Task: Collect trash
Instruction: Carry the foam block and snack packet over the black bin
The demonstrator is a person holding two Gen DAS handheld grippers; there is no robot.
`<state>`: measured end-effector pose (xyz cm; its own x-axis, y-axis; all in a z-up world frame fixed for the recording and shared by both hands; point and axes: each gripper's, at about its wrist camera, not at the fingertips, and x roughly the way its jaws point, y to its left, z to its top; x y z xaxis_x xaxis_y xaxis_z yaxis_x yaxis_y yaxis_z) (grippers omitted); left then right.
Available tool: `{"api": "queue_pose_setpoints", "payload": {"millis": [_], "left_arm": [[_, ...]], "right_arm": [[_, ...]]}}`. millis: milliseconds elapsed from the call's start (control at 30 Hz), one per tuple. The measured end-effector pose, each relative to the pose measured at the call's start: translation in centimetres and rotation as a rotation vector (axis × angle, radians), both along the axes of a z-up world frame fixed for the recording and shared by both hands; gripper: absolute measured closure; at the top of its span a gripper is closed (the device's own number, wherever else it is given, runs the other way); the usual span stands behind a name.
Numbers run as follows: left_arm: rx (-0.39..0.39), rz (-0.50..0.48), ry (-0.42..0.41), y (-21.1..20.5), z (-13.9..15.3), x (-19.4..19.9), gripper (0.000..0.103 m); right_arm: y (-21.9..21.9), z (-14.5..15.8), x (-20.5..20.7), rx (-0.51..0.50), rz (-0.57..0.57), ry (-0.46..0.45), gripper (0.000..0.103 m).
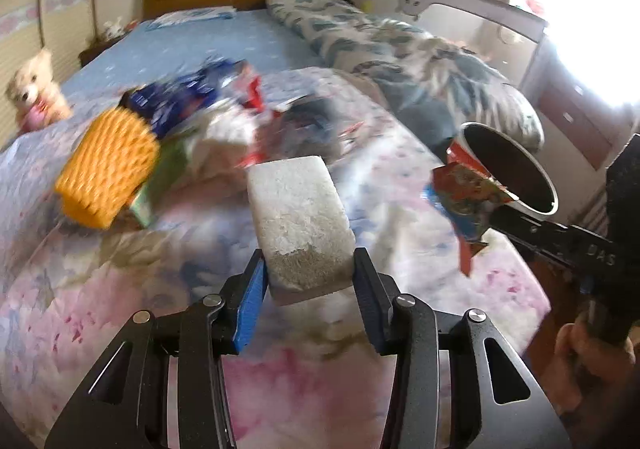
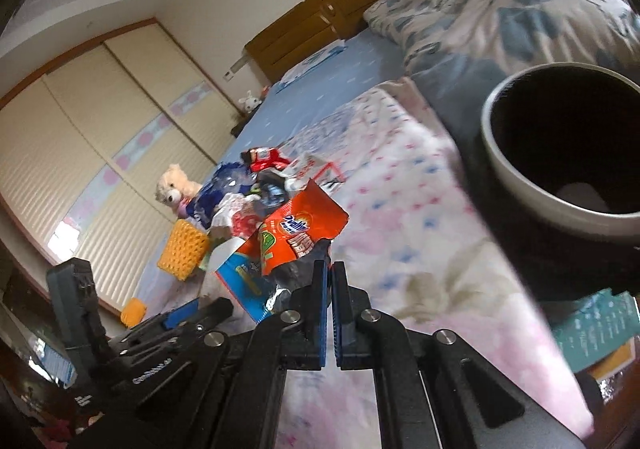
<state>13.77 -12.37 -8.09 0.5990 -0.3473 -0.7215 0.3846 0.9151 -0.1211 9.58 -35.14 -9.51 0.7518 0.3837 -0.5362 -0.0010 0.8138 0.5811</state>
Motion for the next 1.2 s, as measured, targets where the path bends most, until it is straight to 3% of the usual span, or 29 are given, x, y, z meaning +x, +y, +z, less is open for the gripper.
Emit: {"api": "queue_pose_setpoints", "payload": {"millis": [667, 1200], "left_arm": [[-0.009, -0.227, -0.045, -9.8, 2.8, -2.0, 0.062], [-0.006, -0.337, -0.057, -16.0, 3.8, -1.3, 0.062]], "right_arm": [[-8.4, 2.5, -5.5, -0.049, -0.193, -0.056, 0.102], [-14.1, 2.6, -6.3, -0.075, -0.313, -0.039, 0.101]]}}
